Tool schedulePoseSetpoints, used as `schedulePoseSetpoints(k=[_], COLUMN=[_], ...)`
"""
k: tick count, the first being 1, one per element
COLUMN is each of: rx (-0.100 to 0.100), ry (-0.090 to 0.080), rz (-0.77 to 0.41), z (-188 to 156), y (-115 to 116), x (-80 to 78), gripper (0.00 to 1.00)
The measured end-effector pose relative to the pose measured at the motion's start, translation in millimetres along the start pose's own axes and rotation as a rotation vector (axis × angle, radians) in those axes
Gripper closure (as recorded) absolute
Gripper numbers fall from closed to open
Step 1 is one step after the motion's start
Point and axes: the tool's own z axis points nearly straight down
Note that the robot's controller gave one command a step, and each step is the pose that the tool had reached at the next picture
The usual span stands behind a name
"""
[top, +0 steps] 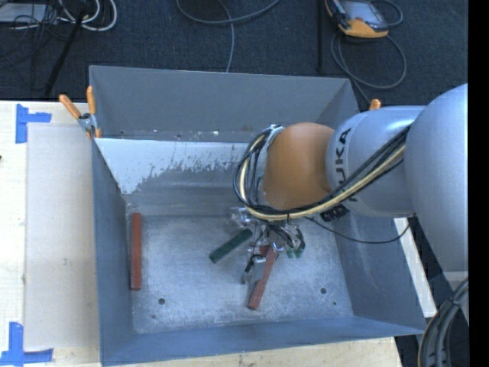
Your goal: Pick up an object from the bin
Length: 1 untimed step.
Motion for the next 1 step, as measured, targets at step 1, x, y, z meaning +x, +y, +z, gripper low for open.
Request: schedulePoseSetpoints(k=[1], rx=[0.0], ry=[-0.004], rz=[0.004], z=[-1.3], y=[-0.8], x=[-1.5], gripper=[1.0])
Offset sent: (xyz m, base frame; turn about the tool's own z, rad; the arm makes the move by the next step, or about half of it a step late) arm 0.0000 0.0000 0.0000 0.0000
